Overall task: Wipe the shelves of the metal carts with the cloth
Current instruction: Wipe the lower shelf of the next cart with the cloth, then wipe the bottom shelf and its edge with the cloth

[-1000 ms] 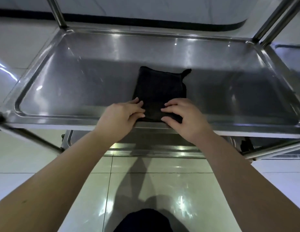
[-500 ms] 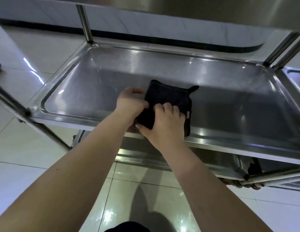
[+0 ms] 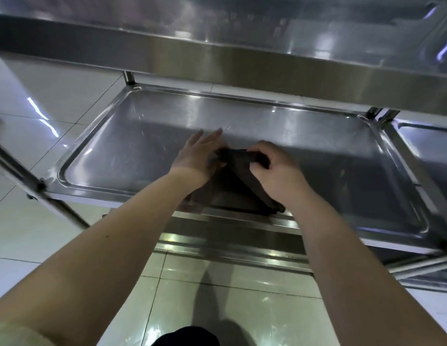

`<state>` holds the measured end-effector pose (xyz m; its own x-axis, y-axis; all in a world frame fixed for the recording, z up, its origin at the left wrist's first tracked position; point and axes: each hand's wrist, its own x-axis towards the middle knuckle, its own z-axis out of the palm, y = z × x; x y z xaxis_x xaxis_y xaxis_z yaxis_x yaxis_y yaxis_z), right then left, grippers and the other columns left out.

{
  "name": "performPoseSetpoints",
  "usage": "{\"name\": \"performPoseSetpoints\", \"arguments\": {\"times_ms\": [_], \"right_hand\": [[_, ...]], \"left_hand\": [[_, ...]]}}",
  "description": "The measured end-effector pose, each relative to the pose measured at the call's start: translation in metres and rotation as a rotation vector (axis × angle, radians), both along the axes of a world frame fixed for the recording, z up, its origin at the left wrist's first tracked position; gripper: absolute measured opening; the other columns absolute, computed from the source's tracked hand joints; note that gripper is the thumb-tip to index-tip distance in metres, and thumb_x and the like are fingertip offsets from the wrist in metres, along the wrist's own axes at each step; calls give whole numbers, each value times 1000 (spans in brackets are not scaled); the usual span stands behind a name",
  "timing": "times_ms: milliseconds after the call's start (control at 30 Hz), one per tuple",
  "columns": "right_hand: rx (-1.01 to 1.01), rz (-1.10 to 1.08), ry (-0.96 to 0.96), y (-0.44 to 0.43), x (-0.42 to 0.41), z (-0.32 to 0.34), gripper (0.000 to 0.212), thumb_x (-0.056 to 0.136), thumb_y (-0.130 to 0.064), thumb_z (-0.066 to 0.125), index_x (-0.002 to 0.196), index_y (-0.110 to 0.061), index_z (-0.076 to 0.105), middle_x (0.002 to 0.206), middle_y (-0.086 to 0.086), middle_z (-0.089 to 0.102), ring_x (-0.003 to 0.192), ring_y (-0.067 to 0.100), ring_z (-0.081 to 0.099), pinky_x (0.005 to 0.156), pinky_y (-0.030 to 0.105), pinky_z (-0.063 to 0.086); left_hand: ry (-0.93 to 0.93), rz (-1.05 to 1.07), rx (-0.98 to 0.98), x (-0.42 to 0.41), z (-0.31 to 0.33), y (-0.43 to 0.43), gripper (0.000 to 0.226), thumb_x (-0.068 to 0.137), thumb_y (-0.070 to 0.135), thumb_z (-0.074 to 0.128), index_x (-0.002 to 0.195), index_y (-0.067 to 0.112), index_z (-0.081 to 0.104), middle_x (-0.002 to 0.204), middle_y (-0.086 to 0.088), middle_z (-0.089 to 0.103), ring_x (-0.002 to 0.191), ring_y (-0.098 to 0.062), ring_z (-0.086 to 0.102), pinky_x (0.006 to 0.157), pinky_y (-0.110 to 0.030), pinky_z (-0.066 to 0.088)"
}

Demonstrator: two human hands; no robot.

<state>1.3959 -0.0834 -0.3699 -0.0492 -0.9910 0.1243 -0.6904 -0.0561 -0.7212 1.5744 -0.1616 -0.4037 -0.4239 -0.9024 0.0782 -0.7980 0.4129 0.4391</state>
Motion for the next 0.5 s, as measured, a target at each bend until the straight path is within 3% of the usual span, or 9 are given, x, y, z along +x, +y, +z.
{"name": "performPoseSetpoints", "arguments": {"times_ms": [67, 133, 200, 300, 433, 500], "right_hand": [[-44, -21, -102, 5, -17, 10, 30, 89, -4, 57, 92, -34, 59, 94, -9, 63, 91, 14, 60, 81, 22, 47], [-96, -73, -105, 18, -34, 18, 32, 88, -1, 57, 90, -33, 58, 89, -18, 60, 85, 2, 58, 74, 9, 42], [-168, -134, -97, 37, -48, 24, 29, 86, -1, 57, 95, -29, 58, 89, -19, 59, 82, -4, 55, 71, 6, 39], [-254, -187, -182, 69, -60, 29, 34, 82, 2, 55, 96, -28, 57, 90, -17, 59, 82, -2, 56, 76, 13, 44], [-368, -194, -311, 120, -72, 35, 34, 76, 4, 51, 95, -23, 60, 95, 0, 65, 89, 13, 60, 80, 23, 47], [-319, -189, -298, 148, -88, 35, 34, 76, 3, 51, 94, -23, 62, 96, -1, 66, 87, 17, 62, 76, 25, 48]], "left_hand": [[-19, -26, -59, -5, 7, 0, 33, 93, 37, 60, 125, 28, 58, 147, 9, 45, 142, -19, 29, 119, -40, 16], [44, -44, -70, -7, 16, 11, 29, 93, 41, 59, 117, 26, 63, 124, 6, 62, 121, -18, 51, 112, -36, 29], [197, -37, -123, -11, 26, 30, 28, 91, 41, 63, 113, 25, 66, 111, 8, 65, 104, -15, 58, 92, -29, 44], [327, -90, -307, -23, 42, 66, 25, 89, 39, 65, 110, 25, 70, 101, 15, 63, 92, -3, 55, 81, -20, 40], [366, -277, -448, -37, 55, 101, 21, 90, 35, 66, 103, 20, 72, 97, 5, 68, 90, -12, 59, 81, -38, 49], [378, -396, -423, -50, 50, 117, 17, 91, 29, 66, 101, 17, 72, 96, 5, 68, 89, -16, 62, 80, -43, 49]]}}
